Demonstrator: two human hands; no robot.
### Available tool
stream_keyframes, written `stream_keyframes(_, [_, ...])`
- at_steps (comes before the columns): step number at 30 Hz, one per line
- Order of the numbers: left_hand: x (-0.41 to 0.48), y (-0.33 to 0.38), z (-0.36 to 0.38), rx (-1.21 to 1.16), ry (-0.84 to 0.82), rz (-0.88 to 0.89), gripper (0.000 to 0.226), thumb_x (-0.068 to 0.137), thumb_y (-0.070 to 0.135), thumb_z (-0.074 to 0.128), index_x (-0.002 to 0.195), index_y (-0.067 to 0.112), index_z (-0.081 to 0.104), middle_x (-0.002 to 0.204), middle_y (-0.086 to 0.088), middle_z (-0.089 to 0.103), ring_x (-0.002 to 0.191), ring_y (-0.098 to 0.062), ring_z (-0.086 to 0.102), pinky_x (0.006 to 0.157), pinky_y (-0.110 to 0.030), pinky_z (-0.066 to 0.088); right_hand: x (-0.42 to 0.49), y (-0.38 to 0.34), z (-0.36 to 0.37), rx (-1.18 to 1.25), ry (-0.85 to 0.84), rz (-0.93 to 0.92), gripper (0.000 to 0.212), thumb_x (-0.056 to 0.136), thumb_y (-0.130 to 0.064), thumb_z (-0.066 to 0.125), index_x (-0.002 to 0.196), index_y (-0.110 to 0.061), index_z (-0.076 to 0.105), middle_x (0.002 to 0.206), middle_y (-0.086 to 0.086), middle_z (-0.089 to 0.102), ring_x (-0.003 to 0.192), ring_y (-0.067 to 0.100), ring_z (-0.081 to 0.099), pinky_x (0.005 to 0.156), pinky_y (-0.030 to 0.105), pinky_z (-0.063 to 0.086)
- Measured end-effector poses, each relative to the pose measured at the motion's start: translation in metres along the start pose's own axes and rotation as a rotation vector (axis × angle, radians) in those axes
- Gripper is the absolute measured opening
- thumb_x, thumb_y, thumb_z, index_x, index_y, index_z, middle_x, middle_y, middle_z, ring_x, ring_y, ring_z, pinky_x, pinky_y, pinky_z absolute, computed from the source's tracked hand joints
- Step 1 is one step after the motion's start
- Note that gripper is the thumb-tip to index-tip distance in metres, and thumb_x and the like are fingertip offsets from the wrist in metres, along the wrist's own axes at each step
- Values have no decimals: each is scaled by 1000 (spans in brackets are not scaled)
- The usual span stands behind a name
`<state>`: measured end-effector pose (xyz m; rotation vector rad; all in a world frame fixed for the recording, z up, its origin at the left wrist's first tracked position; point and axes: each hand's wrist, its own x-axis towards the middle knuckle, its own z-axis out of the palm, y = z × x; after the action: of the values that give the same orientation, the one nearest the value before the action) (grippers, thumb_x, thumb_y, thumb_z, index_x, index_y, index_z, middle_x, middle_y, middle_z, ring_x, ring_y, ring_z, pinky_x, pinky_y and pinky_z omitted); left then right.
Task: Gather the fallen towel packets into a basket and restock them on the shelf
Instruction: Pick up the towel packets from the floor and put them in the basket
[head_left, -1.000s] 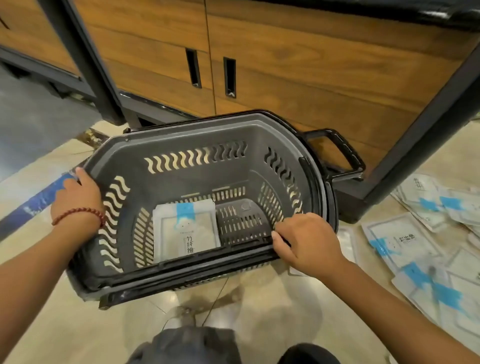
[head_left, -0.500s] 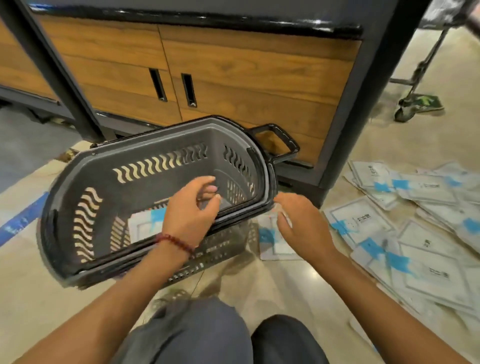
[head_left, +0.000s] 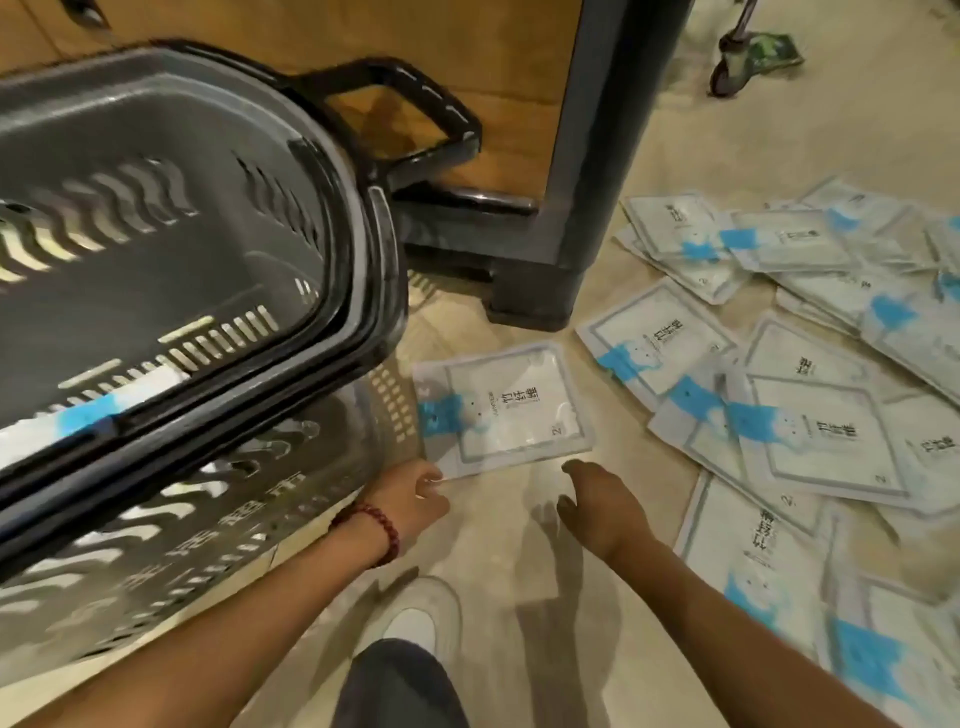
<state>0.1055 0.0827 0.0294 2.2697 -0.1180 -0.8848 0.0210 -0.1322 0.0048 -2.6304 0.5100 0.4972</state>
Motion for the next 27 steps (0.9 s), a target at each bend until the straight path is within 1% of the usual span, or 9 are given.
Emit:
stream_keyframes(3, [40,-15,19,16,-19,-69,38,83,17,63,121,15,57,110,-6,61,98,-23,61,85,-30,50,42,0,15,19,41,-29,34,89,-16,51,122,-9,49,125,11,54,113,26,50,90,35,46])
stream_keyframes(7, [73,-40,48,-3,-3,-72,31,83,13,62,114,14,60,86,9,58,83,-10,56,74,-20,42,94,11,37,-159,25,-90,66,86,-20,55,145,-11,26,153,5,24,142,22,21,108,37,32])
stream_keyframes(10, [78,-53,62,-25,-30,-81,29,82,10,62,110,17,60,86,8,60,82,-11,58,70,-18,43,100,21,57,-182,56,-26,56,85,-25,52,138,-16,37,148,-2,33,137,17,31,104,38,37])
stream_keyframes(13, [77,-57,63,-72,-25,-140,28,82,7,63,109,12,60,98,-7,65,93,-21,62,85,-28,50,64,14,77,-204,189,-85,30,71,-21,66,99,-11,65,106,6,65,92,25,63,64,31,46])
stream_keyframes(15, [77,-56,63,-68,-39,-151,26,81,5,64,107,9,62,101,-11,66,99,-24,62,93,-35,48,36,11,79,-285,193,-167,20,51,-25,78,62,-16,64,63,2,61,54,22,59,46,24,34])
stream_keyframes(16, [77,-55,63,-53,-42,-146,24,81,5,63,104,11,62,99,-10,66,99,-24,62,93,-35,48,28,13,79,-296,161,-171,20,51,-28,78,56,-18,61,56,0,58,49,21,57,45,24,32])
stream_keyframes(19, [80,-53,61,-68,-18,-137,22,82,7,64,102,14,61,93,-3,64,95,-20,61,89,-30,48,26,24,73,-216,167,-25,21,79,-33,60,90,-16,64,84,5,63,81,26,60,62,31,40])
stream_keyframes(22, [81,-50,65,-139,7,-138,23,83,12,66,105,14,61,94,2,61,91,-15,59,87,-29,48,42,39,62,-146,255,221,57,76,-45,69,116,-9,52,108,9,56,101,29,51,75,36,43])
stream_keyframes(27, [68,-59,78,-221,23,-178,22,82,12,65,103,15,62,97,0,64,95,-16,60,90,-30,48,47,38,82,-68,220,433,74,62,-54,79,107,-3,49,112,12,49,104,28,44,76,35,40])
